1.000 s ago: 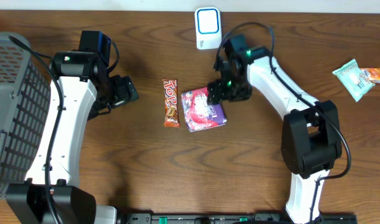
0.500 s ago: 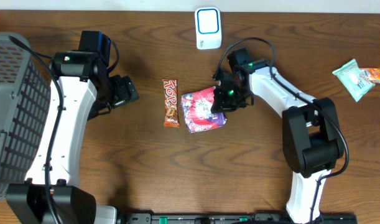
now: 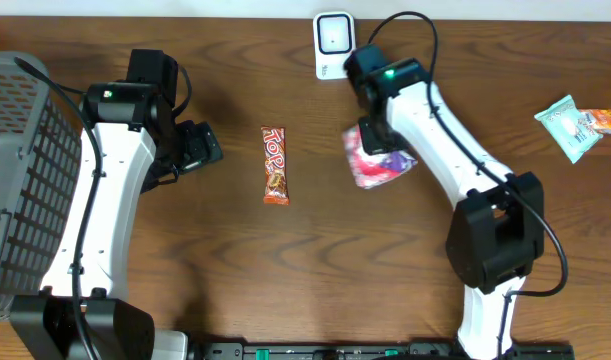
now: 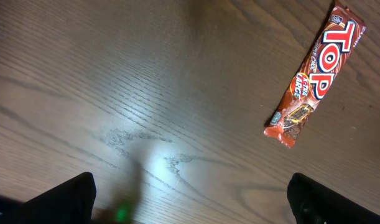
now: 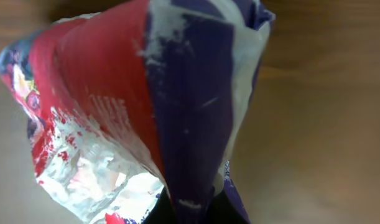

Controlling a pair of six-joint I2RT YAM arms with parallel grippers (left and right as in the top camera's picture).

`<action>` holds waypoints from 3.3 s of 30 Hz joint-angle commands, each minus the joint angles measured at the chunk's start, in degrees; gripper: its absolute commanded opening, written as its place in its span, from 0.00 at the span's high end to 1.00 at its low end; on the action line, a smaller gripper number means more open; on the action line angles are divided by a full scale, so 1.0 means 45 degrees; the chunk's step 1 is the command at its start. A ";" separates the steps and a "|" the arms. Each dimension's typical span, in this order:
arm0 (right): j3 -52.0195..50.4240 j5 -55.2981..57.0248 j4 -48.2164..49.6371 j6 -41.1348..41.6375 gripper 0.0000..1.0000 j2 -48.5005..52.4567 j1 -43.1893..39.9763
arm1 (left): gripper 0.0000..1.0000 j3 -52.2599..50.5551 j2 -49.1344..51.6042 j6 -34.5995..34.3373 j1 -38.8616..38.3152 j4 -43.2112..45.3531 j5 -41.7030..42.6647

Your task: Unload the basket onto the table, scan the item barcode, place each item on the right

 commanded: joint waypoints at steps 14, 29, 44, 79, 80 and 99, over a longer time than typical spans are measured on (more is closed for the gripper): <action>-0.2215 0.4624 0.1010 0.3254 0.99 -0.0267 0.1452 | 0.02 -0.0024 0.0063 0.0170 0.0029 -0.0010 -0.0151; -0.1025 0.2166 0.1865 0.2778 0.26 -0.0272 0.4129 | 0.02 -0.0024 0.0063 0.0170 0.0029 -0.0010 -0.0151; 0.0996 -0.0515 0.0748 -0.0442 0.28 -0.0272 0.2866 | 0.02 -0.0024 0.0063 0.0170 0.0029 -0.0010 -0.0151; -0.0253 -0.8893 0.2710 -0.3725 0.25 -0.0291 -0.1710 | 0.02 -0.0024 0.0063 0.0170 0.0029 -0.0010 -0.0151; -0.0321 -0.9564 0.2603 -0.4201 0.25 -0.0291 -0.2132 | 0.02 -0.0024 0.0063 0.0170 0.0029 -0.0010 -0.0151; -0.6013 -1.4008 0.6543 -0.5697 0.43 -0.0267 -0.4138 | 0.02 -0.0024 0.0063 0.0170 0.0029 -0.0010 -0.0151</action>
